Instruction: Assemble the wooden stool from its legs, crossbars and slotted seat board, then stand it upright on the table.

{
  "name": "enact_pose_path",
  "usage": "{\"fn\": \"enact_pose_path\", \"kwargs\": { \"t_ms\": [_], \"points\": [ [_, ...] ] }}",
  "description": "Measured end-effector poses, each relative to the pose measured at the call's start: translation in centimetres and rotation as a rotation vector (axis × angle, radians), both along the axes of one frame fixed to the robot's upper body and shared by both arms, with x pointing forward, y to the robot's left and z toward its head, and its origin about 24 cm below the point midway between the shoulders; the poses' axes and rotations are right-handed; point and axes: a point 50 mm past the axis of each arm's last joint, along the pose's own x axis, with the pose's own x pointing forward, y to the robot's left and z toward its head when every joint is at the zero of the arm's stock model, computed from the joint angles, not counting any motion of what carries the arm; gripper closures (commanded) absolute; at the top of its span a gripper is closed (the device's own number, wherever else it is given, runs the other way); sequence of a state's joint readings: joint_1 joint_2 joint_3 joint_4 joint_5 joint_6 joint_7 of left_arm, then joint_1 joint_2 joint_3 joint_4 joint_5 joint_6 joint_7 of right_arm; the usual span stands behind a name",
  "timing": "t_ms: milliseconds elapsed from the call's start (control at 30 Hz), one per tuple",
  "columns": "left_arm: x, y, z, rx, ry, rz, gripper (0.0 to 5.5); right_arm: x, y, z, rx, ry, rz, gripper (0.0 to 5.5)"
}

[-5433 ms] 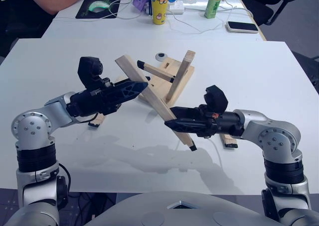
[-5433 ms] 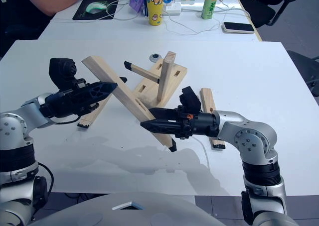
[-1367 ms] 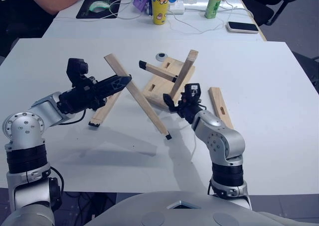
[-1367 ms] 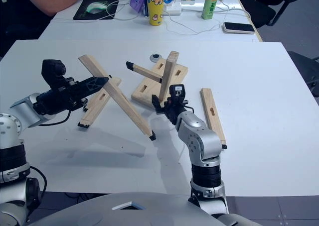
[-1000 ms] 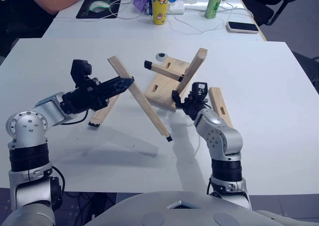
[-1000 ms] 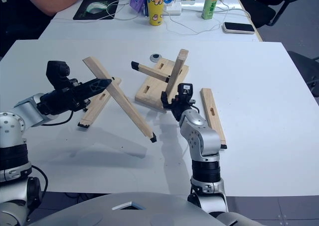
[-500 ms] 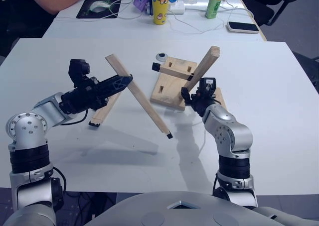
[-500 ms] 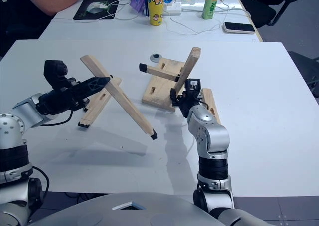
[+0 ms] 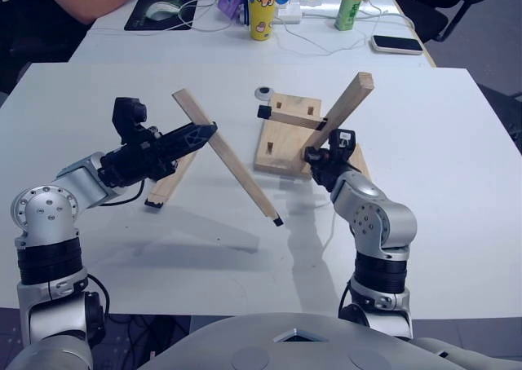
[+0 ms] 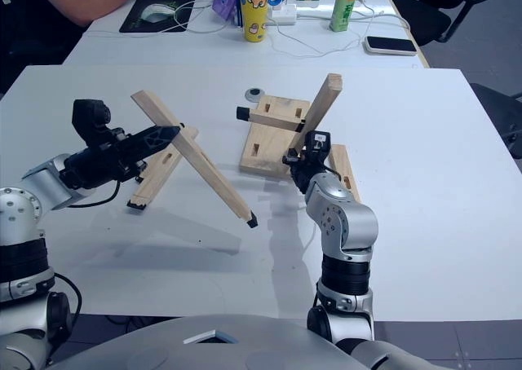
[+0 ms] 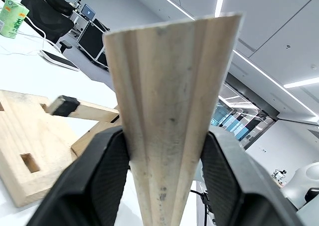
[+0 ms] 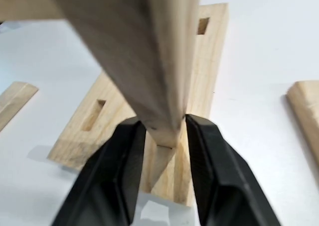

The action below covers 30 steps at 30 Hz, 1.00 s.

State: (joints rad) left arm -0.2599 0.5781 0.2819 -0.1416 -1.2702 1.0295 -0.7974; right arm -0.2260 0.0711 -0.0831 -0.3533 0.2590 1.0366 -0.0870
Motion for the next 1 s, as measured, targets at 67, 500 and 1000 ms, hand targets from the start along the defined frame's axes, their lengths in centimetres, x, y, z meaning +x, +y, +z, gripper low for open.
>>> {"fn": "enact_pose_path", "kwargs": {
  "t_ms": [67,500,1000],
  "points": [
    [-0.1,0.0,-0.1,0.000,0.002,0.002,3.41,0.0,-0.1,0.0,-0.008,-0.001,0.001,4.53],
    [-0.9,0.7,0.4,0.005,-0.071,0.118,3.41,-2.4,-4.2,0.7,-0.129,0.043,0.203,4.53],
    [0.4,1.4,-0.1,0.169,-0.223,0.354,3.41,-2.3,-5.0,0.2,-0.107,0.045,0.270,2.70]
  ]
}}
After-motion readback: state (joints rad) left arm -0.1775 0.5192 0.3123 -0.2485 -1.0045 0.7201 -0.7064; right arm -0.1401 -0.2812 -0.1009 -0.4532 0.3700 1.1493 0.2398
